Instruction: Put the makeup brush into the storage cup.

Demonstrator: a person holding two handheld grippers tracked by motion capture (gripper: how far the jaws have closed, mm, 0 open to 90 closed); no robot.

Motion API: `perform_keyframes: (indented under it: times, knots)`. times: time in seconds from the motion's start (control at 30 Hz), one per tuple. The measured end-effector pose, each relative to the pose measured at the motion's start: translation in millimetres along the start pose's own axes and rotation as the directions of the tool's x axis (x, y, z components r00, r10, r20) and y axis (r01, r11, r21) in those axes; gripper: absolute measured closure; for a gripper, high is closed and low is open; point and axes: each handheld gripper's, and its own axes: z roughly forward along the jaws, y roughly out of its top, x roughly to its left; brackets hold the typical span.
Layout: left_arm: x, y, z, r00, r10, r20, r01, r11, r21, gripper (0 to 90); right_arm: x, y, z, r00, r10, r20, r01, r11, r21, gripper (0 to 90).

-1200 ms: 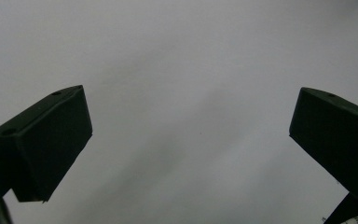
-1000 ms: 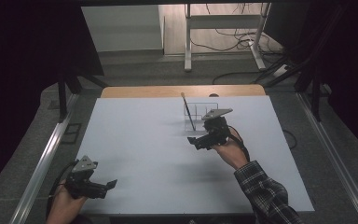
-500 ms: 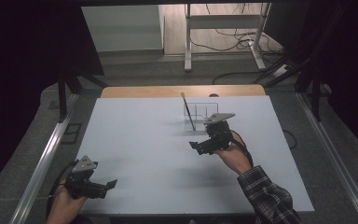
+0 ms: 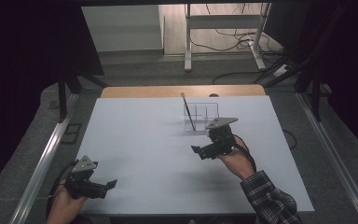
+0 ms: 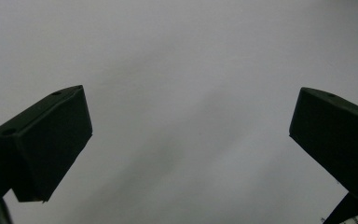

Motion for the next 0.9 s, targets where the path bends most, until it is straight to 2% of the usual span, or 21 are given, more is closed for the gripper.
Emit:
perform_keyframes:
  times: [0.37, 0.9]
  knots:
    - [-0.1, 0.0, -0.1, 1.0000, 0.000, 0.000, 0.000, 1.0000, 0.000, 0.0, 5.4, -7.7, -3.8, 1.0000, -0.001, -0.008, 0.001, 1.0000, 0.010, 0.0]
    - [0.0, 0.1, 0.0, 1.0000, -0.001, 0.000, 0.001, 1.0000, 0.000, 0.0, 9.8, -19.0, -14.5, 0.9994, 0.020, -0.027, -0.020, 0.9996, 0.019, 0.0]
